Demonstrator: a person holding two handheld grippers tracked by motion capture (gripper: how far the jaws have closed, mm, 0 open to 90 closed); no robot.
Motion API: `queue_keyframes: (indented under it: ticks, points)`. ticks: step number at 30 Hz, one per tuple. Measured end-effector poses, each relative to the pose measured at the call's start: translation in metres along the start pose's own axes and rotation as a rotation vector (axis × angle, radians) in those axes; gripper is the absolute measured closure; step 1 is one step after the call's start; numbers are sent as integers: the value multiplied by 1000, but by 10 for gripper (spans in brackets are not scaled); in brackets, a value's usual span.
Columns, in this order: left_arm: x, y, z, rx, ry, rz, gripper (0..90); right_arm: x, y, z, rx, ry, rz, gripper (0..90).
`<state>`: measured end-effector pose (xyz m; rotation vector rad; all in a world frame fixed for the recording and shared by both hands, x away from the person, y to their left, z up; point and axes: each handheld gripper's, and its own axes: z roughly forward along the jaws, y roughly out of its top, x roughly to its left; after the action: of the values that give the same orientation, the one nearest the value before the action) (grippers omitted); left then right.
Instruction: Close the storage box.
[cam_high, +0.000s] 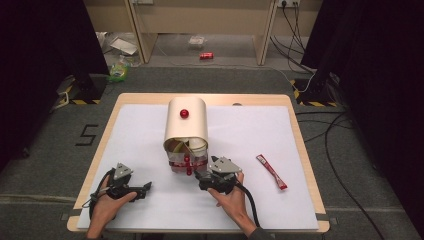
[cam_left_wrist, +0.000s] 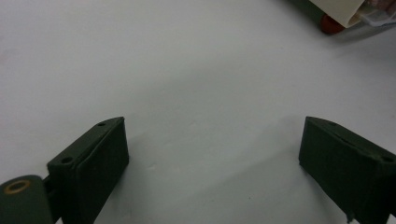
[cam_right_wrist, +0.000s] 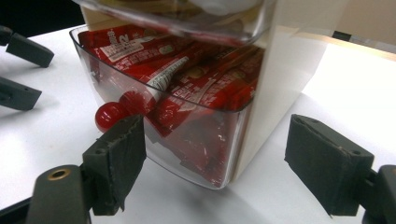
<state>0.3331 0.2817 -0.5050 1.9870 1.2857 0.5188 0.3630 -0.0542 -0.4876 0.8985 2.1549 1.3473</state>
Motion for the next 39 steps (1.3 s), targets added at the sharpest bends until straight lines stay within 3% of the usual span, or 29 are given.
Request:
queue_keyframes:
  ticks: [17, 26, 30, 39]
  points:
    - [0, 0, 0, 0, -1, -1, 75, -9, 2, -2, -1, -36, 31, 203]
    - [0, 0, 0, 1, 0, 1, 75, -11, 1, -3, 14, -67, 11, 182]
    - [0, 0, 0, -1, -1, -1, 75, -12, 2, -10, 4, -44, 18, 282]
    - [0, 0, 0, 1, 0, 1, 75, -24, -2, -33, 28, -36, 51, 247]
